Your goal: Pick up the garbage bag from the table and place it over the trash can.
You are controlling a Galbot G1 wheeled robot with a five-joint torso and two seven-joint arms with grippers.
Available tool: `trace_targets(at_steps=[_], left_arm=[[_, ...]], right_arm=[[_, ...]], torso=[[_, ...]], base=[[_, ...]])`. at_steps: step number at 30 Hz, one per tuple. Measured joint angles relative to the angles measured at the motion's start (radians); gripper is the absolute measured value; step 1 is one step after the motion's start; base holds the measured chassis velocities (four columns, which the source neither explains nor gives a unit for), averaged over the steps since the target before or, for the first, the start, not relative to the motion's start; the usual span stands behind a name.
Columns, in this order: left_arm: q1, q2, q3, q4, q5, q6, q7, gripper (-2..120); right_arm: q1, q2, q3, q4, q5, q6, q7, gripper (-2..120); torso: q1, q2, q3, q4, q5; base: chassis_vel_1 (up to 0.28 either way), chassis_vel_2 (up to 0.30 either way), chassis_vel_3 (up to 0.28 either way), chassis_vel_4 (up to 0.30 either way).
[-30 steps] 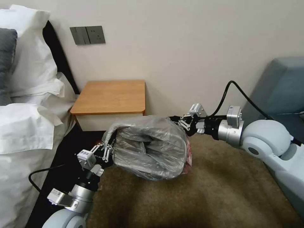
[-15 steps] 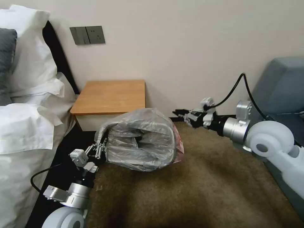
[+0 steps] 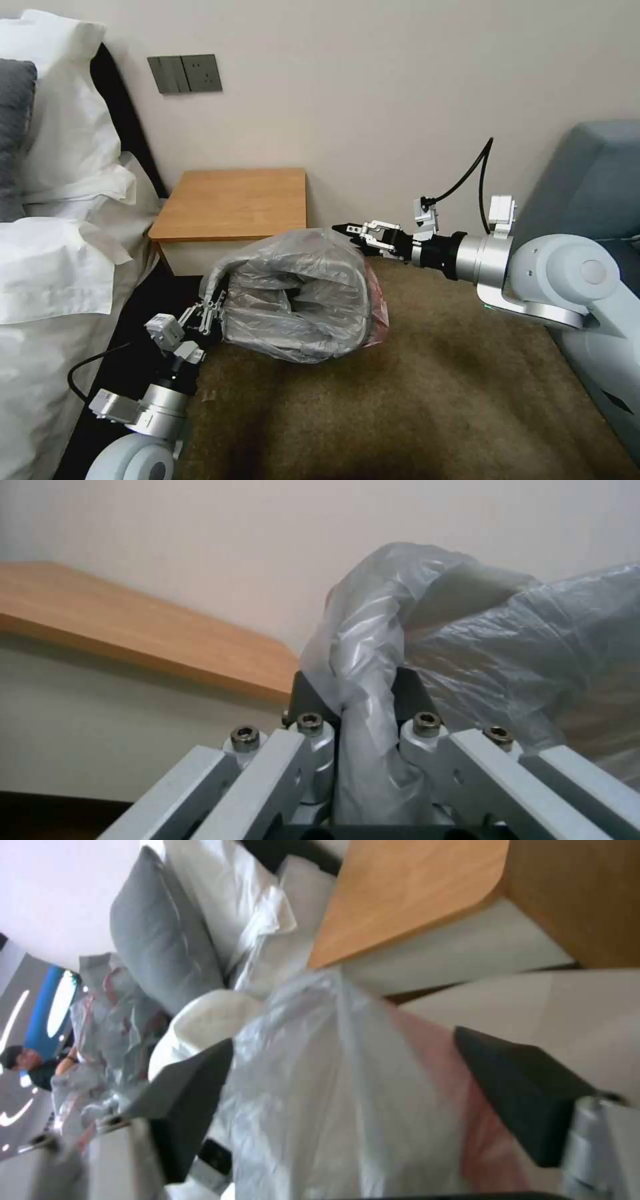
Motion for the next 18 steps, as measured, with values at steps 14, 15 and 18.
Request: trace_targets(at_steps=[14, 15, 18], left_arm=[[-0.009, 0.0, 0.006, 0.001, 0.0, 0.009, -0.008, 8], [-0.009, 0.0, 0.006, 0.0, 0.001, 0.009, -0.008, 8], [-0.007, 0.0, 0.006, -0.004, 0.002, 0.01, -0.008, 8]], right_arm=[[-0.059, 0.001, 0.006, 0.046, -0.066, 0.015, -0.03, 60], [-0.063, 0.001, 0.006, 0.047, -0.081, 0.018, -0.035, 55], [-0.072, 0.004, 0.006, 0.045, -0.108, 0.021, -0.042, 46]], torso=[[0.0, 0.0, 0.0, 0.0, 0.0002], [0.0, 0.0, 0.0, 0.0, 0.0001], [0.0, 0.0, 0.0, 0.0, 0.0002]], base=[[0.0, 0.0, 0.0, 0.0], [0.0, 0.0, 0.0, 0.0], [0.0, 0.0, 0.0, 0.0]])
